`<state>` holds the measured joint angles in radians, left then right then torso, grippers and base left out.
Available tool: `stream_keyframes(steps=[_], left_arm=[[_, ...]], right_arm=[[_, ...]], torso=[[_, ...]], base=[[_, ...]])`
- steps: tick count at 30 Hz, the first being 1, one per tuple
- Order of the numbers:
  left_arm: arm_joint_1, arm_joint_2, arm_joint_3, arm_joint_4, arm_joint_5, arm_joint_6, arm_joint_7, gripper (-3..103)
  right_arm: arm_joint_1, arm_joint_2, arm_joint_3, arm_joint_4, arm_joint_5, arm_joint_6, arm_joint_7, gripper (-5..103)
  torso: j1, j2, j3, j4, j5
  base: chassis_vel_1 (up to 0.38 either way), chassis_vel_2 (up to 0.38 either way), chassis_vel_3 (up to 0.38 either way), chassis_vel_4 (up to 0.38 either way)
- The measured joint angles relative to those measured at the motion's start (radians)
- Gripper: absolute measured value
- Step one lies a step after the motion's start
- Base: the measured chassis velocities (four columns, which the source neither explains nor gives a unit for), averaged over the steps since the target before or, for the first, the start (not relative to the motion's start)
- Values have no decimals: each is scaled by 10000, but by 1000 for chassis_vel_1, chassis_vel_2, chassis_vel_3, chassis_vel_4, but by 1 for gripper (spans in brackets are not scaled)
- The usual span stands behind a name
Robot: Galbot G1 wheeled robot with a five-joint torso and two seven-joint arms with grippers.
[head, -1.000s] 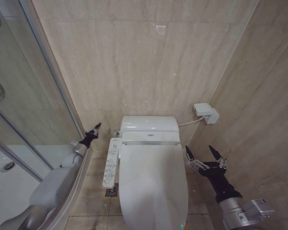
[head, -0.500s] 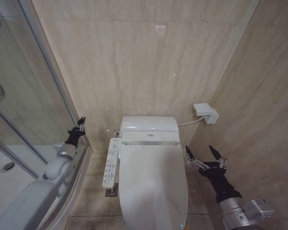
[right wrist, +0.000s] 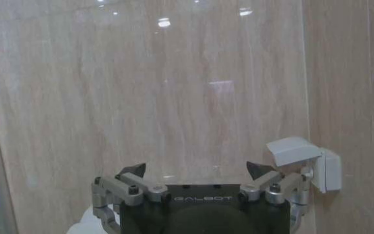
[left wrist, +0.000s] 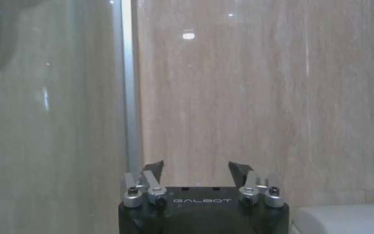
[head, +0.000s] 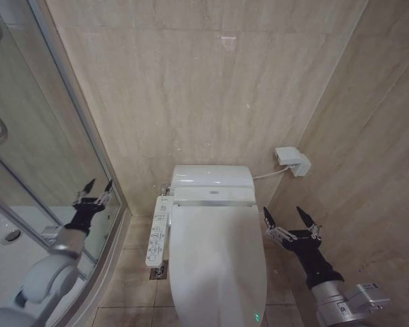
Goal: Open the toilet lid, clean the toilet bowl with a toilet brush, close the toilet lid, and flush.
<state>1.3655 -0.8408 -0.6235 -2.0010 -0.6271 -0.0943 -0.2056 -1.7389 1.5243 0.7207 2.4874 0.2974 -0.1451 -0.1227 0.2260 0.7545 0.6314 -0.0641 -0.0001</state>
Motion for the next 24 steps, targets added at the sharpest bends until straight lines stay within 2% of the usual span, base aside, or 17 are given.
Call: stream_keyframes(steps=[3,4,5,12,13,14,24], left_arm=[[633,-139,-561,-491,0,251,9,64],[1326,-340,-1002,-1032,-1,583,47,64],[1595,-435,-1168,-1270,-1,730,63,91],[3104,-1144,-1987,-3048,178,1403,142,91],[3333,-1272,-2104,-3358,197,1498,139,100],[3621,-1438,-2246,-3766,217,1618,136,100],[4582,-2179,-2804,-5079,359,2073,74,100]], right_arm=[[1,0,0,1,0,0,0,100],[0,0,0,1,0,0,0,100],[0,0,0,0,0,-1,0,100],[0,0,0,0,0,-1,0,100],[0,0,0,0,0,0,0,100],[0,0,0,0,0,0,0,100],[0,0,0,1,0,0,0,100]], torso=[[1,0,0,-3,1],[1,0,0,1,1],[1,-1,1,3,0],[1,0,0,-2,2],[1,0,0,0,4],[1,-1,0,0,3],[1,0,0,0,1]], base=[[0,0,0,0],[0,0,0,0],[0,0,0,0],[0,0,0,0],[0,0,0,0],[0,0,0,0],[0,0,0,0]])
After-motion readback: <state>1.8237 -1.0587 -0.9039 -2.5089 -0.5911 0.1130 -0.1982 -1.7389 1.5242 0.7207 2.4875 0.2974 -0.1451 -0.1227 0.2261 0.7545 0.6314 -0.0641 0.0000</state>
